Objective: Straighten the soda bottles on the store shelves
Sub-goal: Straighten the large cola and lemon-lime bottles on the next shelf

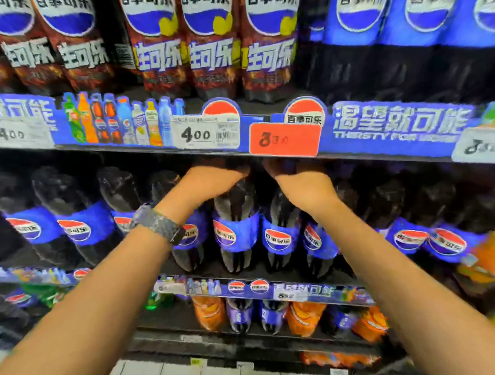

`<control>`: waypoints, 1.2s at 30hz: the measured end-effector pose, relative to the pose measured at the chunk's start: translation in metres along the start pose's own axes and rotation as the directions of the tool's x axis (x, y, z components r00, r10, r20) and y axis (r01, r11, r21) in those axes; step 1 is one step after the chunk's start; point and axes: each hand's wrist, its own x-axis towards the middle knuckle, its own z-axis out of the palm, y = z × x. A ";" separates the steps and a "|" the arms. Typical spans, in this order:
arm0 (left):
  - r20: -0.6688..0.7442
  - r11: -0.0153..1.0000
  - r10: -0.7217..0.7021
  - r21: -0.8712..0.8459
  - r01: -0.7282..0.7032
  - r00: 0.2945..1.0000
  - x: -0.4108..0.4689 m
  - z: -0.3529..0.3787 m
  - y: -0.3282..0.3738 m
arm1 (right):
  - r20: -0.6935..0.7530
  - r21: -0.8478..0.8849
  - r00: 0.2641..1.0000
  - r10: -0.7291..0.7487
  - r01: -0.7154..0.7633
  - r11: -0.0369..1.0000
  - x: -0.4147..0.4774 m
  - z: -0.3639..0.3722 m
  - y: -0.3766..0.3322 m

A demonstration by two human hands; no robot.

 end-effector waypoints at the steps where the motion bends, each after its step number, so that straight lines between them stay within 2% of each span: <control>1: -0.021 0.999 0.005 -0.039 -0.006 1.000 0.001 0.002 0.000 | -0.023 0.032 1.000 -0.005 0.006 0.999 -0.001 0.007 0.003; 4: -0.066 0.985 0.002 -0.172 -0.013 0.998 0.001 0.003 -0.004 | -0.077 -0.016 0.994 -0.076 0.075 0.997 -0.003 0.018 0.018; 6: -0.076 0.986 0.035 -0.161 -0.047 0.997 0.001 0.004 -0.010 | -0.095 -0.023 0.991 -0.092 0.091 0.996 -0.002 0.021 0.023; 9: -0.114 0.979 0.056 -0.190 -0.077 0.992 0.005 0.009 -0.017 | -0.043 -0.023 0.996 -0.078 0.077 0.997 0.003 0.023 0.023; 14: -0.309 0.997 0.032 -0.055 -0.052 0.951 0.010 0.024 -0.021 | 0.063 -0.008 0.997 -0.032 0.033 0.999 0.008 0.008 0.018; 17: -0.259 0.997 0.074 -0.018 -0.081 0.963 0.013 0.019 -0.020 | 0.164 -0.224 0.986 0.016 0.022 0.974 0.009 -0.002 0.014; 19: -0.172 0.985 0.117 -0.108 -0.137 0.978 0.013 0.011 -0.017 | 0.229 -0.373 0.971 0.071 0.021 0.927 0.012 -0.011 0.011; 21: -0.150 0.970 0.150 -0.170 -0.175 0.977 0.012 0.008 -0.017 | 0.245 -0.431 0.966 0.085 0.030 0.902 0.016 -0.017 0.008; 25: -0.203 0.988 0.116 -0.078 -0.134 0.972 0.013 0.021 -0.021 | 0.255 -0.436 0.965 0.057 0.062 0.898 0.018 -0.020 0.008; 29: -0.339 0.990 0.141 0.051 -0.131 0.930 0.013 0.033 -0.024 | 0.307 -0.407 0.943 0.126 0.011 0.913 0.021 -0.022 0.007; 34: -0.420 0.981 0.173 0.154 -0.118 0.891 0.011 0.040 -0.024 | 0.299 -0.444 0.949 0.096 0.050 0.894 0.018 -0.020 0.005; 36: -0.445 0.977 0.196 0.170 -0.132 0.874 0.008 0.041 -0.023 | 0.284 -0.450 0.958 0.042 0.095 0.888 0.011 -0.021 0.008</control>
